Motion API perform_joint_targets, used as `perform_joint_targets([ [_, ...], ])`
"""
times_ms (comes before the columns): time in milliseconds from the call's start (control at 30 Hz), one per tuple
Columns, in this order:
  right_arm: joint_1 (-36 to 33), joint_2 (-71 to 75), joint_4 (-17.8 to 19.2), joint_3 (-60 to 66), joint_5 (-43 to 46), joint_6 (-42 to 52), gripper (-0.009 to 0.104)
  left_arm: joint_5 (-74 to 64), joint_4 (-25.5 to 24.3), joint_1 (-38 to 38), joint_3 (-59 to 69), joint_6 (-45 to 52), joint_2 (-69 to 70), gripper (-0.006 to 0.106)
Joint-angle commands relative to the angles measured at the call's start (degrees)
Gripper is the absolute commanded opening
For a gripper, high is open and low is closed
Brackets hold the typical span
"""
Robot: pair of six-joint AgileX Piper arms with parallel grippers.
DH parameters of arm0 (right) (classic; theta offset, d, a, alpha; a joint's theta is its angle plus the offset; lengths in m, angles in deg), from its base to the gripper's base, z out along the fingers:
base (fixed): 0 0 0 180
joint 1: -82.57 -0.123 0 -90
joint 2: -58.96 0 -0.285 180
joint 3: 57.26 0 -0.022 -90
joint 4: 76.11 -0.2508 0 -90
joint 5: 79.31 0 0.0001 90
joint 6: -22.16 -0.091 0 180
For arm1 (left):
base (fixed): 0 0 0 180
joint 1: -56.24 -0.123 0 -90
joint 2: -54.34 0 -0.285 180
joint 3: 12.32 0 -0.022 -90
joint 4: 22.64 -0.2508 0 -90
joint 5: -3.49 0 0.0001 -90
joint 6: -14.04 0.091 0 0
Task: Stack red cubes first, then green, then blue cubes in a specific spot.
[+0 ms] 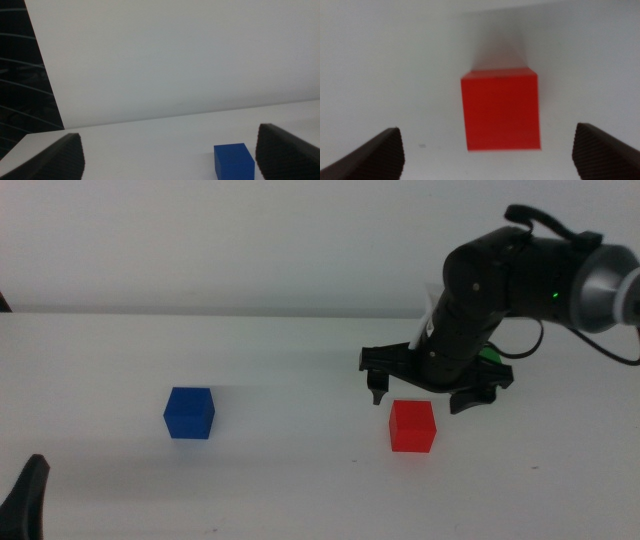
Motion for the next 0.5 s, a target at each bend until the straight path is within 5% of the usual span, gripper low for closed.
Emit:
perform_joint_targets([
  [0,-0.21,-0.91,0.6,-0.55,2.0,-1.88,0.087,0.17,0.63,-0.11,2.35,-0.35,2.34,0.091],
  [467,-0.21,-3.16,1.01,-0.55,2.89,-1.66,0.077,0.17,0.63,-0.11,2.35,-0.35,2.34,0.091],
])
